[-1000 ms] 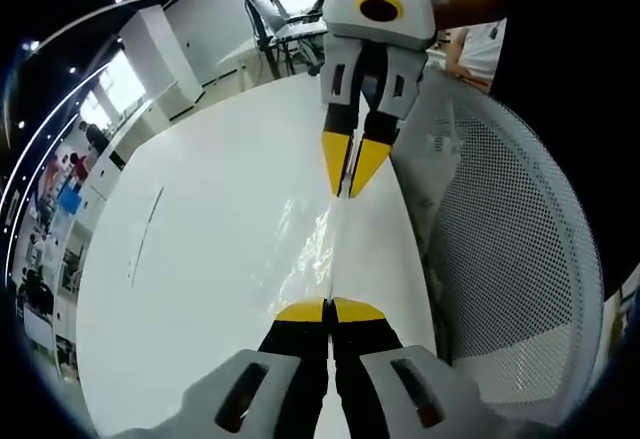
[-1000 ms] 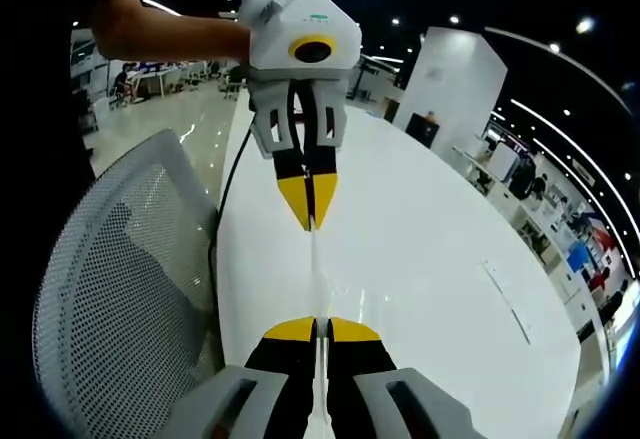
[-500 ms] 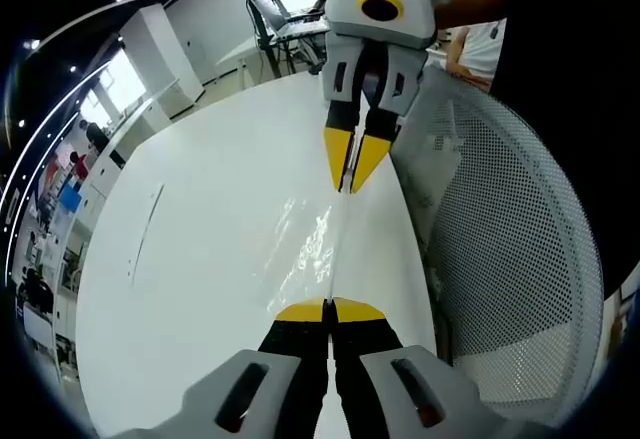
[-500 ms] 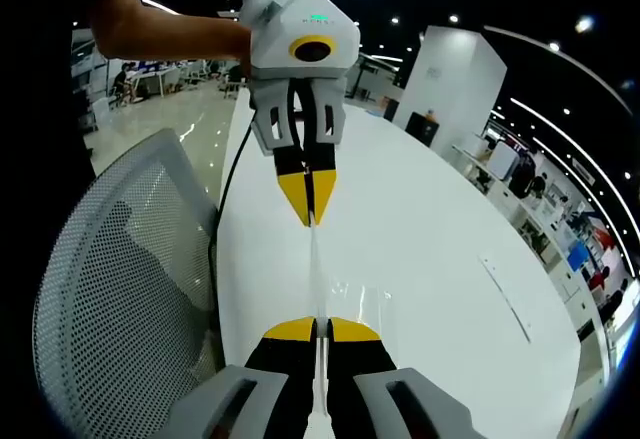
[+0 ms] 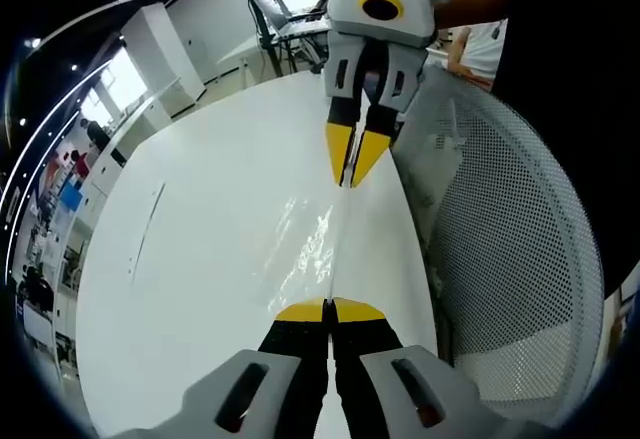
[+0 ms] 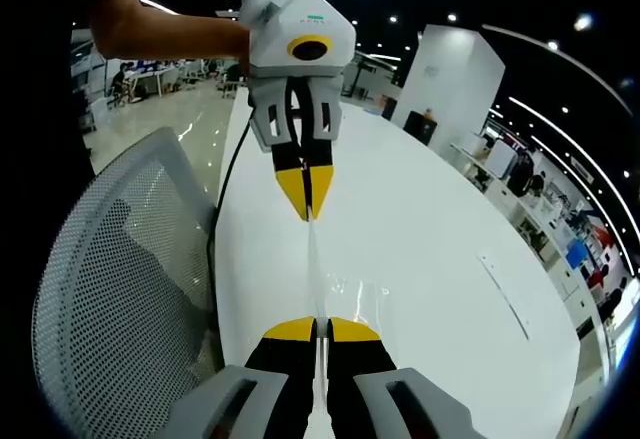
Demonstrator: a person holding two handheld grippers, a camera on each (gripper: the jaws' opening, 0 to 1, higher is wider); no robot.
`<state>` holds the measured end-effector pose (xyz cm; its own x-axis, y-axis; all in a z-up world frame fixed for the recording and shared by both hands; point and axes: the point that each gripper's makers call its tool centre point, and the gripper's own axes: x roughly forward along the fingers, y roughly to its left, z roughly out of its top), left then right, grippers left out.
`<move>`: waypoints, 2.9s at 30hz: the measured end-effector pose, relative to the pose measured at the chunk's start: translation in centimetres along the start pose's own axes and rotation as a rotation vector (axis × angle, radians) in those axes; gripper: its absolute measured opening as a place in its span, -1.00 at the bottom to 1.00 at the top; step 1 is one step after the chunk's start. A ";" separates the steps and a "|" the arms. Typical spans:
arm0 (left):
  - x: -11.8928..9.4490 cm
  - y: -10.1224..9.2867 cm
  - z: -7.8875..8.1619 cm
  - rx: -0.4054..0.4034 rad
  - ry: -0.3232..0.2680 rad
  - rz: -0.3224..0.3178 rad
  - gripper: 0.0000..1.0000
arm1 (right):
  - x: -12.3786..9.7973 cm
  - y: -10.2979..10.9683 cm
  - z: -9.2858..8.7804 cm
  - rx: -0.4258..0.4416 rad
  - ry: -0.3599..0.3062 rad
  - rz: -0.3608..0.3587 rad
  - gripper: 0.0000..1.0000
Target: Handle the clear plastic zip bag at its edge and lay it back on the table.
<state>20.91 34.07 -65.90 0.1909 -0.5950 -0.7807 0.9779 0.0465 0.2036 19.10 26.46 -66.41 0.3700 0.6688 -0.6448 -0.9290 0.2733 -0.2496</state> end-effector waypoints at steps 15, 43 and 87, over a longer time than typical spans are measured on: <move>-0.1 0.0 0.0 -0.004 0.001 0.003 -1.00 | -0.1 -0.1 -0.1 0.001 -0.001 -0.004 -1.00; -0.4 0.3 -0.5 -0.015 -0.002 0.011 -1.00 | -0.2 -0.2 0.0 0.003 0.000 -0.009 -1.00; -0.8 0.7 -1.1 -0.033 0.005 0.024 -1.00 | -0.3 -0.4 -0.2 0.003 0.003 -0.015 -1.00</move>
<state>21.51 35.42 -65.80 0.2152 -0.5892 -0.7788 0.9752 0.0877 0.2031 19.38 26.01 -66.28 0.3841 0.6627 -0.6429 -0.9232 0.2855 -0.2573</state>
